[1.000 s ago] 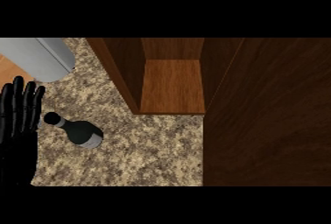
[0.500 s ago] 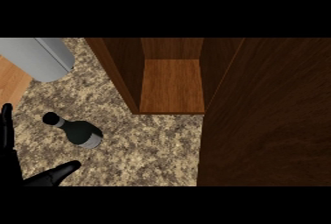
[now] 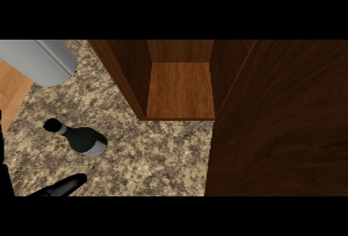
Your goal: Pick up the wine, place it into the cabinet and close the cabinet
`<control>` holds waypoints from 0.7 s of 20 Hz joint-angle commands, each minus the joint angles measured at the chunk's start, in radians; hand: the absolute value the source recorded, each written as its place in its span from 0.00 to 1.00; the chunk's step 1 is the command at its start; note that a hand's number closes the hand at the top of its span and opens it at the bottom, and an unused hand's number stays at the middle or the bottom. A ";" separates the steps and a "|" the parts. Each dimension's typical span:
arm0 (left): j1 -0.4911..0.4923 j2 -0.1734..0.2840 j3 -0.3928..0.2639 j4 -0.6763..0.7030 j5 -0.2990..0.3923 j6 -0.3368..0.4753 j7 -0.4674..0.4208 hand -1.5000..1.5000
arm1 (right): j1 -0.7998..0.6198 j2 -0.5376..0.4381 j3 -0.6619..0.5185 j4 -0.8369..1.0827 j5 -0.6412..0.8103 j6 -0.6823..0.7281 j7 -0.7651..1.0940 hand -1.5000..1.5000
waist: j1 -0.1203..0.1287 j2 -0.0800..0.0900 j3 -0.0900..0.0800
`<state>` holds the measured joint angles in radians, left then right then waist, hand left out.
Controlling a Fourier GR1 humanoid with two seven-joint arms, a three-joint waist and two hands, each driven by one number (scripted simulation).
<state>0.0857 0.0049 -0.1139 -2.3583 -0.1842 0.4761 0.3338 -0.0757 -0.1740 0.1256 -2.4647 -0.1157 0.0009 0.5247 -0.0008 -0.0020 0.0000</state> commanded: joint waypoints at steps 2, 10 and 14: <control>-0.066 -0.001 -0.044 -0.071 -0.123 0.042 0.183 0.00 | -0.065 0.015 0.059 -0.142 0.045 -0.074 0.184 0.00 | -0.001 -0.001 0.000; -0.121 0.026 0.020 -0.009 -0.096 0.030 0.212 0.00 | -0.285 0.011 0.023 -0.081 0.054 -0.137 0.324 0.00 | 0.001 0.000 -0.001; -0.098 0.000 0.086 0.137 0.015 0.042 0.051 0.00 | -0.348 -0.029 -0.053 -0.089 0.003 -0.128 0.374 0.00 | -0.003 0.002 -0.001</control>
<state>-0.0043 0.0117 -0.0963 -2.3258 -0.2505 0.5164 0.4794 -0.3753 -0.1850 0.1202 -2.4844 -0.0663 -0.1261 0.8431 -0.0021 -0.0020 -0.0007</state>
